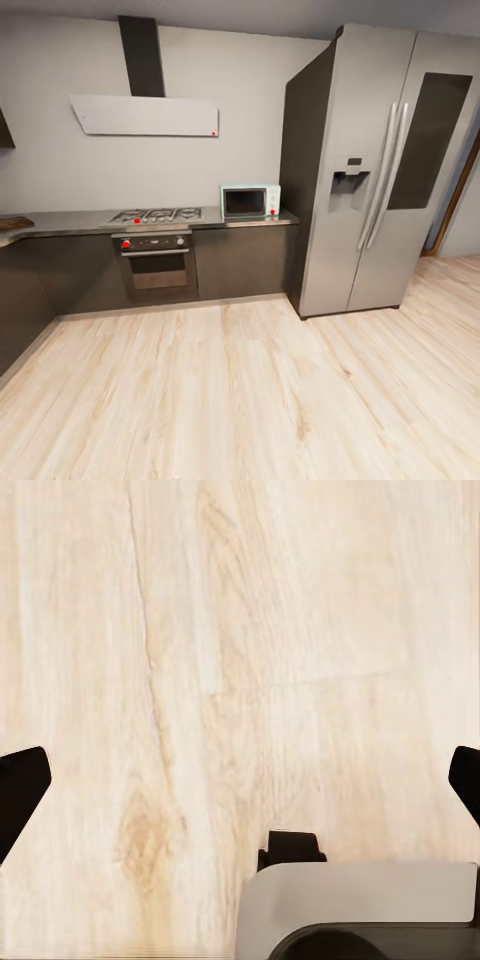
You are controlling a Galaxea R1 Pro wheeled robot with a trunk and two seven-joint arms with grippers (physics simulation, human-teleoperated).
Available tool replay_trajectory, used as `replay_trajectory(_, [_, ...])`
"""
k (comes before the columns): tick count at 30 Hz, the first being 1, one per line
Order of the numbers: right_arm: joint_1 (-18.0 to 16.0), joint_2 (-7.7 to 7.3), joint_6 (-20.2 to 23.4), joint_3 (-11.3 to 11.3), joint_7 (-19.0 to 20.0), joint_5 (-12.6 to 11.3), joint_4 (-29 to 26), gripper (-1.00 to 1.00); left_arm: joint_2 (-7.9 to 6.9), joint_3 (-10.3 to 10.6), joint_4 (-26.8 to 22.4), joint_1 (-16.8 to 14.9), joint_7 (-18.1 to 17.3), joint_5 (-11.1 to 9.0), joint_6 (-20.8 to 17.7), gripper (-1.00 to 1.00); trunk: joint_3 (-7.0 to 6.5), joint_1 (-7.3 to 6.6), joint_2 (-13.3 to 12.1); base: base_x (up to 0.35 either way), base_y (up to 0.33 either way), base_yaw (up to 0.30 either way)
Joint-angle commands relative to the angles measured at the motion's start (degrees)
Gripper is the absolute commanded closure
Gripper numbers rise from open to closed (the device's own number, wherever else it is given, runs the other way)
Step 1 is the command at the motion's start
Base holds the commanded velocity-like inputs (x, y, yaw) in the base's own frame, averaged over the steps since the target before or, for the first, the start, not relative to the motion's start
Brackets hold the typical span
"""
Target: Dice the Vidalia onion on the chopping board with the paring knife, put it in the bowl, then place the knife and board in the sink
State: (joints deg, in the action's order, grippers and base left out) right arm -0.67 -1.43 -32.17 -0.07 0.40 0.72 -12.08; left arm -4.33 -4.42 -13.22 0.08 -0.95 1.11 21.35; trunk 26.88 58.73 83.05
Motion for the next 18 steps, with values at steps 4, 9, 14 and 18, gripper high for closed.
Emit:
replay_trajectory(4, [-0.03, -0.01, -0.17, -0.02, 0.04, 0.07, 0.04, -1.00, 0.05, -0.33, -0.05, 0.01, -0.10, 0.12, 0.09, -1.00, 0.05, 0.00, 0.03, 0.000, 0.000, 0.263])
replay_trajectory(9, [-0.03, 0.03, -0.17, -0.02, 0.06, 0.07, 0.04, -1.00, 0.03, -0.33, 0.03, 0.01, -0.10, 0.12, 0.09, -1.00, 0.05, 0.00, 0.03, 0.000, 0.000, 0.263])
replay_trajectory(14, [-0.03, 0.03, -0.17, 0.07, 0.06, 0.07, 0.04, -1.00, 0.03, -0.33, 0.04, 0.01, -0.10, 0.12, 0.09, -1.00, 0.05, 0.00, 0.03, 0.000, 0.000, 0.263])
replay_trajectory(18, [-0.03, 0.03, -0.17, 0.07, 0.05, 0.07, 0.04, -1.00, 0.03, -0.33, 0.04, 0.01, -0.10, 0.12, 0.09, -1.00, 0.05, 0.00, 0.03, 0.000, 0.000, 0.263])
